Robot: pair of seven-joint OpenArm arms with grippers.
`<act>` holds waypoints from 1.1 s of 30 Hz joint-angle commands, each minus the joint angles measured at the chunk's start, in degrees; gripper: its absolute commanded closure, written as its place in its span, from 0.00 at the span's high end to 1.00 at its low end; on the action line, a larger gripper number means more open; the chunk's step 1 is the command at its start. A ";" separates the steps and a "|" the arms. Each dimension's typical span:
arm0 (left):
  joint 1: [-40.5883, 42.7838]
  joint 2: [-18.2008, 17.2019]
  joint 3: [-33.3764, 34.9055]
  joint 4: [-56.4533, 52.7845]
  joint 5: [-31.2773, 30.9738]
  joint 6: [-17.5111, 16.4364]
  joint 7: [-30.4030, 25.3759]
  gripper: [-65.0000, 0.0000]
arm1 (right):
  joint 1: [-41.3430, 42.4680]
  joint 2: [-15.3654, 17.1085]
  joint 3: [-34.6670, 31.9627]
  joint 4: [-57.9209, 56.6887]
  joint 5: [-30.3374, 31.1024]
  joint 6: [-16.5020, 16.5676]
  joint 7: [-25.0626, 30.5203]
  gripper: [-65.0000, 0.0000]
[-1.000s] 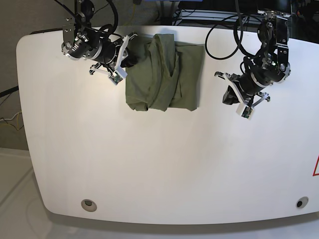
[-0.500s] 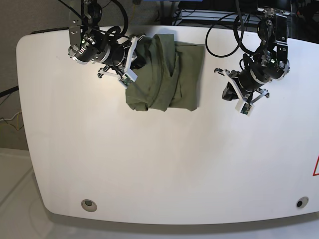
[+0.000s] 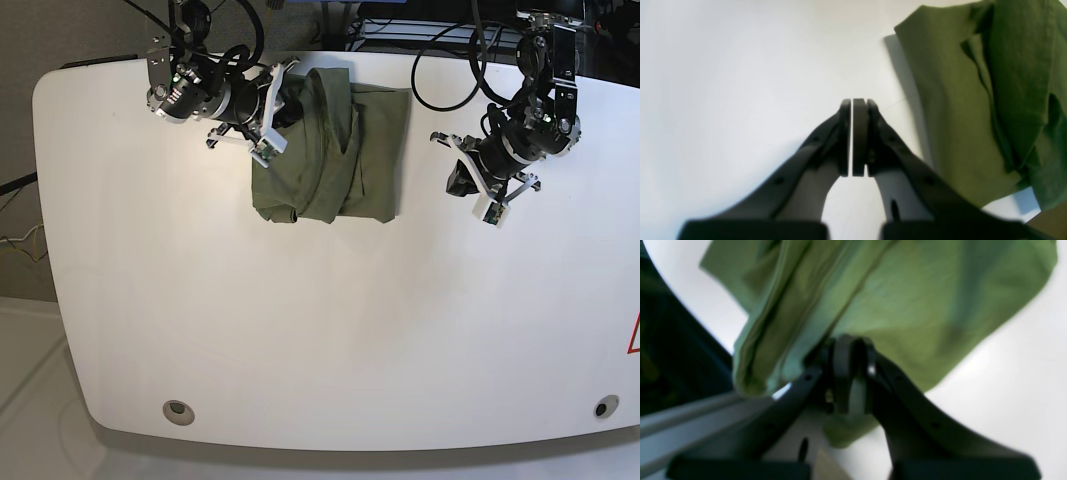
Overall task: Fold the T-shirt properly
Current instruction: 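Move the right gripper over the bundle and press its top flat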
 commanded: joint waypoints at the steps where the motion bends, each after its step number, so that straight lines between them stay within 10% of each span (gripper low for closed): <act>1: -0.20 -0.36 -0.22 1.04 -0.61 -0.09 -1.03 0.00 | 0.06 0.03 -0.73 0.88 1.20 0.32 0.94 0.08; 33: 0.77 -0.19 -0.22 1.04 -0.61 -0.09 -1.03 0.00 | 4.02 -2.08 -9.08 -0.36 0.32 0.32 0.94 0.08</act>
